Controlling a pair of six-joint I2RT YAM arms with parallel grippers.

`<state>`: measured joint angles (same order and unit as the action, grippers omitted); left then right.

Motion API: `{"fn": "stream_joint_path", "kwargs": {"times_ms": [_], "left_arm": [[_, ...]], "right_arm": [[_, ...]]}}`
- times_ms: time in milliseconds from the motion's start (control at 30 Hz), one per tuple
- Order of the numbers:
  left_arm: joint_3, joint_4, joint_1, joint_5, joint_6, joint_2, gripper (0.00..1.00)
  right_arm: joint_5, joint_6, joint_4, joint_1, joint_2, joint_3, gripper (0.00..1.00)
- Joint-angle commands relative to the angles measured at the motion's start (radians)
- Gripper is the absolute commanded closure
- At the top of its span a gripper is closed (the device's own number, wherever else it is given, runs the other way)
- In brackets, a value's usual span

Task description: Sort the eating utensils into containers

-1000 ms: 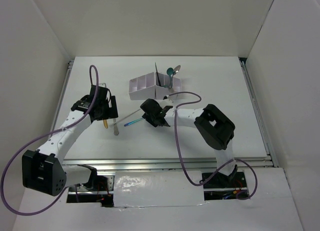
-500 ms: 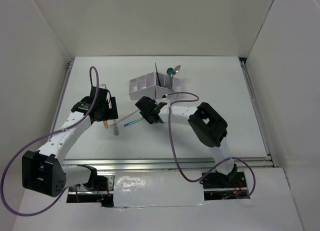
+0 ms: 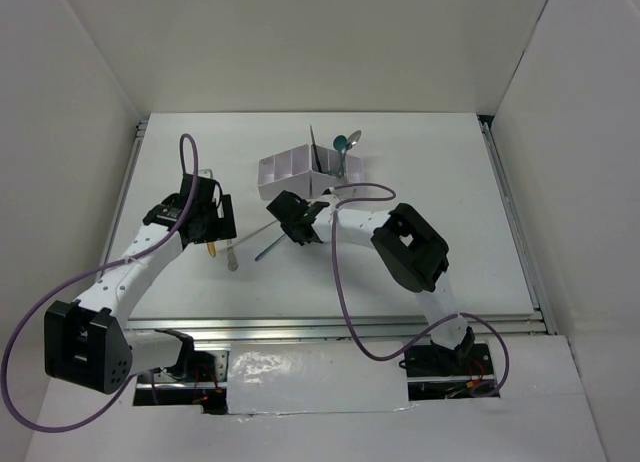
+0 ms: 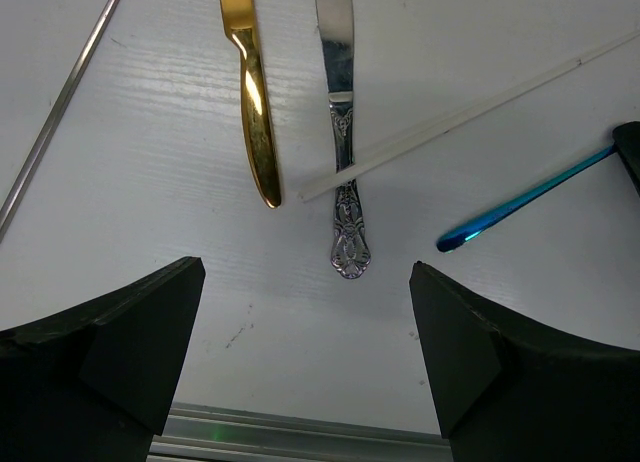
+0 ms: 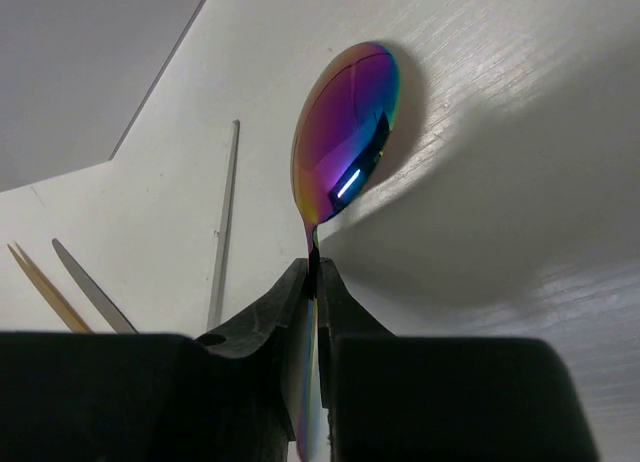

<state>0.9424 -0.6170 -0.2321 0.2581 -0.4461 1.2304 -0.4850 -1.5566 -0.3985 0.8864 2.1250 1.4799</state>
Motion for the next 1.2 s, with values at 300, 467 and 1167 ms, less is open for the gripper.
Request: {"fn": "stream_joint_path", "kwargs": {"times_ms": [300,467,1167], "left_arm": [[-0.016,0.036,0.007,0.004,0.015,-0.028,0.02],[-0.017,0.04,0.014,-0.003,0.017,-0.029,0.02],[-0.028,0.054,0.03,-0.019,0.012,-0.039,0.02]], "right_arm": [[-0.153,-0.063,-0.045,0.014,-0.25,-0.233,1.0],[-0.252,-0.03,-0.048,0.025,-0.408,-0.375,1.0],[-0.535,1.263,0.747,-0.225,-0.731,-0.351,1.0]]}}
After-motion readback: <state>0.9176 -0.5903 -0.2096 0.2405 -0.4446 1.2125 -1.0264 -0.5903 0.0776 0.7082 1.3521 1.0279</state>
